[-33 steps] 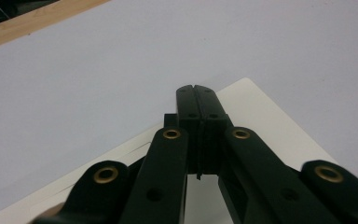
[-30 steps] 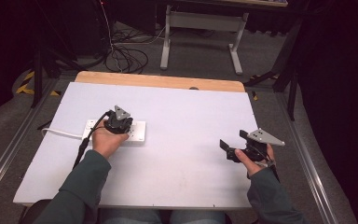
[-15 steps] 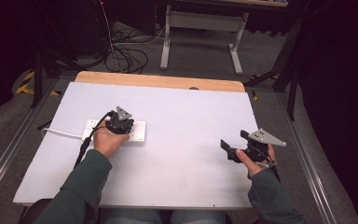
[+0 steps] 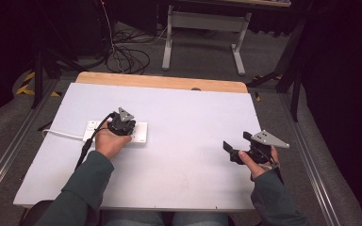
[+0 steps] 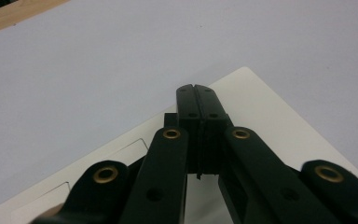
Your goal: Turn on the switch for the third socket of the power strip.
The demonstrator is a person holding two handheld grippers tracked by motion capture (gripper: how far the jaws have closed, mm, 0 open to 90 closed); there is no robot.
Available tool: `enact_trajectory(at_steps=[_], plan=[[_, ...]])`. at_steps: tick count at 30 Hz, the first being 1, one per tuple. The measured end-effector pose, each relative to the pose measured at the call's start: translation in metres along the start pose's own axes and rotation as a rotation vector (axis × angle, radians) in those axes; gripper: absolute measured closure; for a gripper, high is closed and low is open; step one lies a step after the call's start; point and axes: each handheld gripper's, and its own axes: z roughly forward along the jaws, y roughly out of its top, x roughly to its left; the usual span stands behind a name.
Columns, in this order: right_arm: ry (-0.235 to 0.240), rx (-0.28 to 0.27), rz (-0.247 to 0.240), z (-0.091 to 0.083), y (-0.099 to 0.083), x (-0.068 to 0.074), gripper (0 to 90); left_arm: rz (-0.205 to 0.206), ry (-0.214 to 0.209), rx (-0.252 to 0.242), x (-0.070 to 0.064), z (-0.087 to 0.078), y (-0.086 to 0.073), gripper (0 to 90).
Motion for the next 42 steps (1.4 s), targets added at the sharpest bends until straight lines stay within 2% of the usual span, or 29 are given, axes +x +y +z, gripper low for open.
enact_trajectory(at_steps=[6,8,12,19,20,21,22,23,24,25,26,29,31,32,36,42], plan=[[-0.001,0.001,-0.002,0.0,0.0,0.001,7.5,-0.007,0.008,-0.008,0.002,0.002,0.0,90.0],[-0.002,0.001,-0.001,0.0,0.0,0.001,7.5,0.002,0.015,-0.009,0.0,0.002,0.0,90.0],[-0.002,-0.005,0.005,-0.001,0.0,0.0,7.5,-0.007,0.012,0.007,0.0,0.0,0.0,90.0],[0.0,-0.002,0.004,-0.001,0.0,0.001,7.5,-0.016,0.021,0.006,0.0,0.0,0.0,90.0],[0.001,-0.003,0.002,-0.001,0.0,0.002,7.5,-0.012,0.036,0.01,0.0,0.0,-0.001,90.0],[0.001,-0.001,0.0,-0.001,0.0,0.001,7.5,-0.024,0.073,0.025,0.006,-0.001,-0.003,90.0],[0.001,0.0,0.001,-0.001,0.0,0.001,7.5,-0.079,0.049,0.013,0.008,-0.001,-0.004,90.0],[0.001,0.0,0.001,-0.001,0.0,0.001,7.5,-0.079,0.049,0.013,0.008,-0.001,-0.004,90.0],[0.001,-0.002,0.001,-0.001,0.0,0.001,7.5,-0.079,0.034,0.007,0.008,-0.002,-0.005,90.0],[0.001,-0.002,0.001,-0.001,0.0,0.001,7.5,-0.059,0.029,0.001,0.007,-0.002,-0.005,90.0],[0.0,-0.005,0.007,0.0,0.0,0.001,7.5,-0.064,0.01,-0.005,0.007,-0.002,-0.005,90.0],[0.003,-0.004,0.005,0.0,0.001,0.001,7.5,-0.043,0.015,-0.008,0.002,-0.001,-0.004,90.0],[0.005,-0.006,0.002,0.0,0.001,0.001,7.5,-0.056,0.015,-0.016,0.002,-0.002,-0.003,90.0],[0.005,-0.007,0.002,0.0,0.001,0.001,7.5,-0.08,0.016,-0.042,0.005,-0.006,-0.002,90.0],[0.005,-0.008,0.007,0.0,0.001,0.0,7.5,-0.111,0.018,-0.064,0.01,-0.011,-0.001,90.0],[0.003,-0.004,0.004,0.001,0.001,0.001,7.5,-0.136,0.006,-0.103,0.013,-0.02,0.001,90.0]])
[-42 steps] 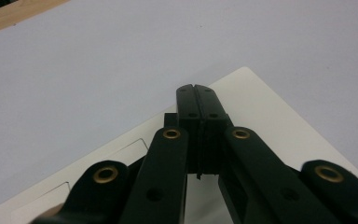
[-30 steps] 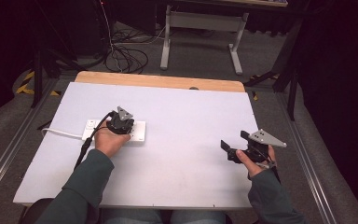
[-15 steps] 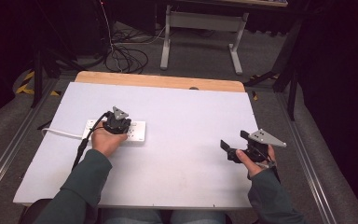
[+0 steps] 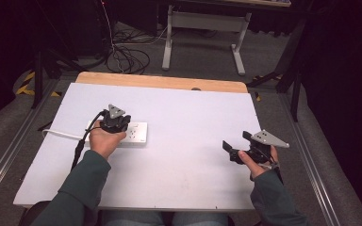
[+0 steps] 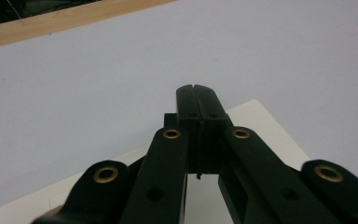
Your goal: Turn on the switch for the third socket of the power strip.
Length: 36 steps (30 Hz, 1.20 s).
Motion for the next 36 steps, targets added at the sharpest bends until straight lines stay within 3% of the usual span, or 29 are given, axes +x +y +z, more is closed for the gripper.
enact_trajectory(at_steps=[18,26,36], plan=[[0.026,0.005,-0.017,0.012,0.006,0.004,7.8,-0.071,-0.026,-0.169,0.014,-0.058,0.0,90.0],[0.026,0.006,-0.018,0.012,0.006,0.004,7.7,-0.08,-0.033,-0.201,0.014,-0.071,-0.004,90.0],[0.017,0.01,-0.017,0.012,0.005,0.004,7.7,-0.098,-0.045,-0.263,0.017,-0.101,-0.013,90.0]])
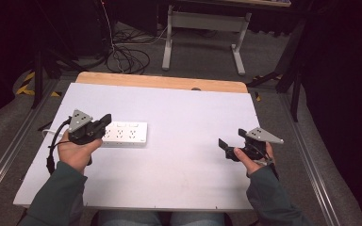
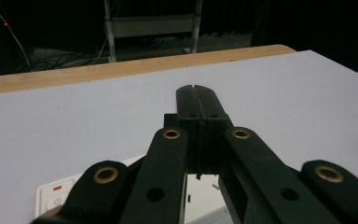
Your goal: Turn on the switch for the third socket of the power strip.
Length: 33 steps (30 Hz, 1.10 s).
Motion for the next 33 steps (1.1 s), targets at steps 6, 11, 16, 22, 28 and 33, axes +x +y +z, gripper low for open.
enact_trajectory(at_steps=[6,11,16,22,28,33], plan=[[-0.002,-0.001,0.0,0.0,0.0,0.0,7.7,-0.021,0.02,-0.033,0.006,-0.016,0.0,89.9],[0.0,-0.002,0.001,0.0,0.0,0.0,7.8,-0.023,0.039,-0.056,0.01,-0.029,-0.002,89.9],[0.0,-0.002,-0.001,0.0,0.0,0.0,7.7,-0.03,0.045,-0.058,0.015,-0.038,-0.006,89.5],[-0.002,-0.001,-0.001,-0.001,0.0,0.0,7.7,-0.031,0.044,-0.071,0.015,-0.043,-0.006,86.9],[-0.003,-0.001,-0.001,-0.001,0.0,0.0,7.7,-0.048,0.065,-0.08,0.017,-0.049,-0.01,85.1],[-0.002,-0.001,0.001,-0.002,0.0,0.0,7.7,-0.051,0.07,-0.093,0.019,-0.058,-0.012,80.2]])
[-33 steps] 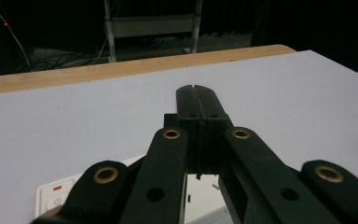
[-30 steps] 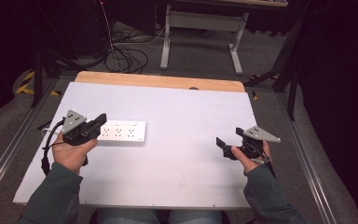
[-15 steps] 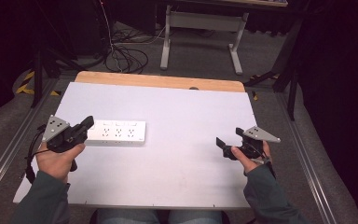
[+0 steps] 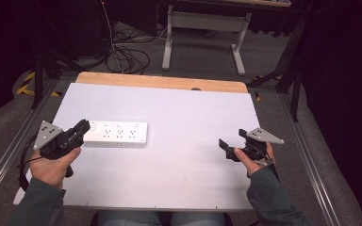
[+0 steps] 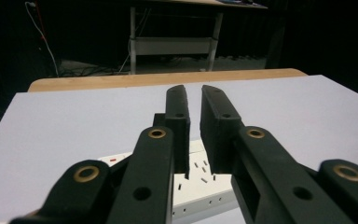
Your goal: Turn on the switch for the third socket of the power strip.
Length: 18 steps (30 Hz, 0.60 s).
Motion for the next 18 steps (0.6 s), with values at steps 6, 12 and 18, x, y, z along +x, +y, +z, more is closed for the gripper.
enact_trajectory(at_steps=[6,12,18], plan=[[-0.003,0.0,-0.004,-0.001,0.0,0.0,7.7,-0.019,0.011,-0.003,0.006,-0.008,-0.003,71.8],[-0.005,0.0,-0.005,-0.002,0.0,0.0,7.7,-0.028,0.014,0.0,0.01,-0.01,-0.004,52.5],[-0.008,-0.003,0.004,-0.003,-0.001,-0.001,7.7,-0.025,0.019,0.0,0.011,-0.013,-0.005,39.2]])
